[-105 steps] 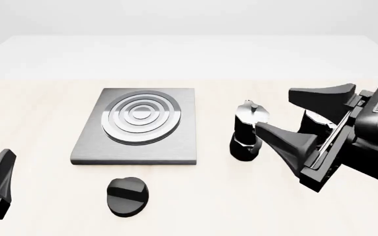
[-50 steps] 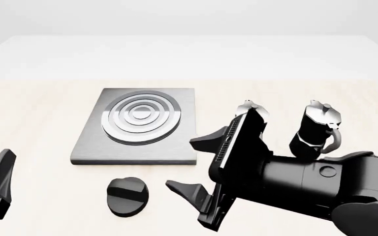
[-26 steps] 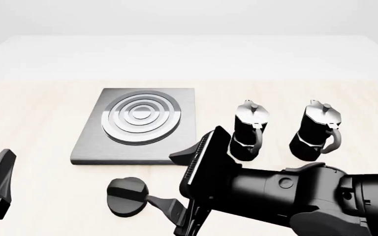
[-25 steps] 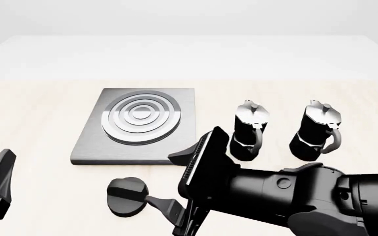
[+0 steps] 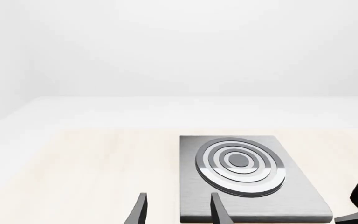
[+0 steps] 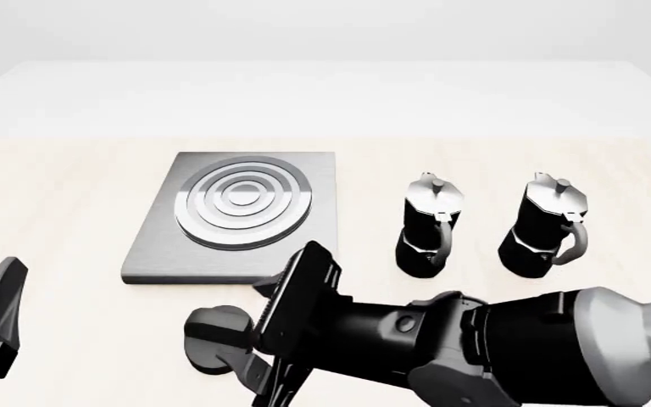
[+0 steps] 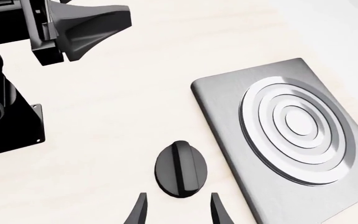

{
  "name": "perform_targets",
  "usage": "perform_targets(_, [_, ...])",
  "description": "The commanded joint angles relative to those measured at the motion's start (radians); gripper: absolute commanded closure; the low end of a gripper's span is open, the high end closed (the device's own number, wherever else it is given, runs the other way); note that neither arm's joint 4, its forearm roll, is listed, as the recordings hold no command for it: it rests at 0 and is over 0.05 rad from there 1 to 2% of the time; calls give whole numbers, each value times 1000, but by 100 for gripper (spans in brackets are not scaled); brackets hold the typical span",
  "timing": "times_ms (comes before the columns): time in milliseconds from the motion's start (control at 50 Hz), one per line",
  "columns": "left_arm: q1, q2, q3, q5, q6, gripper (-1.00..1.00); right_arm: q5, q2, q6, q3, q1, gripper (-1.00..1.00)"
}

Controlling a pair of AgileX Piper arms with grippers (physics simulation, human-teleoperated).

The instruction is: Turn off the stove.

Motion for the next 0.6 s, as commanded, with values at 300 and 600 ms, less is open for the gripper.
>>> perform_targets(300, [0, 0, 0, 0, 0, -100, -86, 209, -30, -66, -16, -100])
perform_targets(600, [0, 0, 0, 0, 0, -100, -104, 277, -30, -91, -3, -100])
